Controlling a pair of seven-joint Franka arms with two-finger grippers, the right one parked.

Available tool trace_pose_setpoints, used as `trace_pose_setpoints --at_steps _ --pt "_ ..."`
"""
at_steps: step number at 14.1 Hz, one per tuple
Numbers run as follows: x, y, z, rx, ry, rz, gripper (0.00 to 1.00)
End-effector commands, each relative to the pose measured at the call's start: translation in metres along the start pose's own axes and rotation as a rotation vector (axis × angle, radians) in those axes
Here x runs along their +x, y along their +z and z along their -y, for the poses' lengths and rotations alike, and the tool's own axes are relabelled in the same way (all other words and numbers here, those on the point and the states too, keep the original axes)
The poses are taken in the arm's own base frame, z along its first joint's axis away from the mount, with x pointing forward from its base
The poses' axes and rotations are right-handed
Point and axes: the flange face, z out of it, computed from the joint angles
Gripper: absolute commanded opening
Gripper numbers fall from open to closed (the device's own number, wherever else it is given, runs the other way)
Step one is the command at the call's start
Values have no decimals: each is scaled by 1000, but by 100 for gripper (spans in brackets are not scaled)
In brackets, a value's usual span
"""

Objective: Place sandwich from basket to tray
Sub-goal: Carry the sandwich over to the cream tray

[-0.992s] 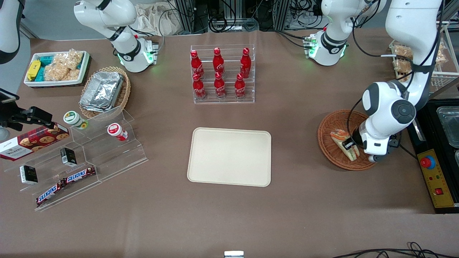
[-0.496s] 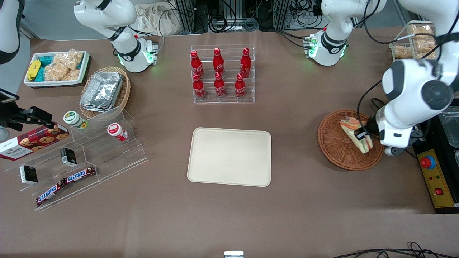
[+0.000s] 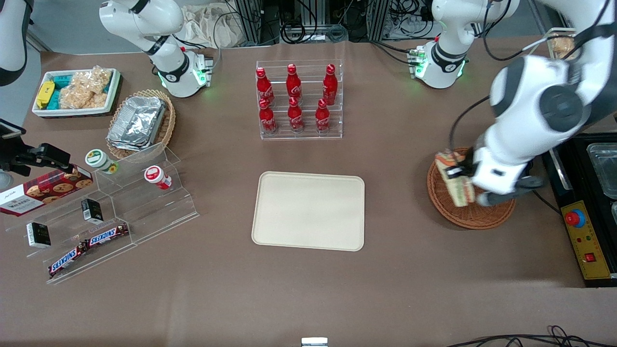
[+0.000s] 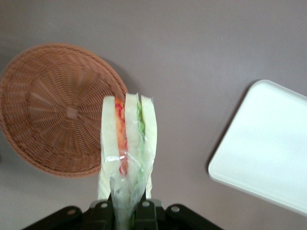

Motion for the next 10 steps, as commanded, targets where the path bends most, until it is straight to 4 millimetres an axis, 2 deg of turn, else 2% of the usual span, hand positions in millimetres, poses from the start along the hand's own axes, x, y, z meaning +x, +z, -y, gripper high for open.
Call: trace_pose_setpoints --at_steps 1,4,6,8,10 --pt "-6 29 -50 25 135 -5 0" --pt "-3 57 -104 -49 212 -54 0" --pt "-13 77 -140 -44 268 -70 0" --pt "-10 101 -150 -54 281 -76 0" --pt "-16 117 -172 -88 314 -92 0"
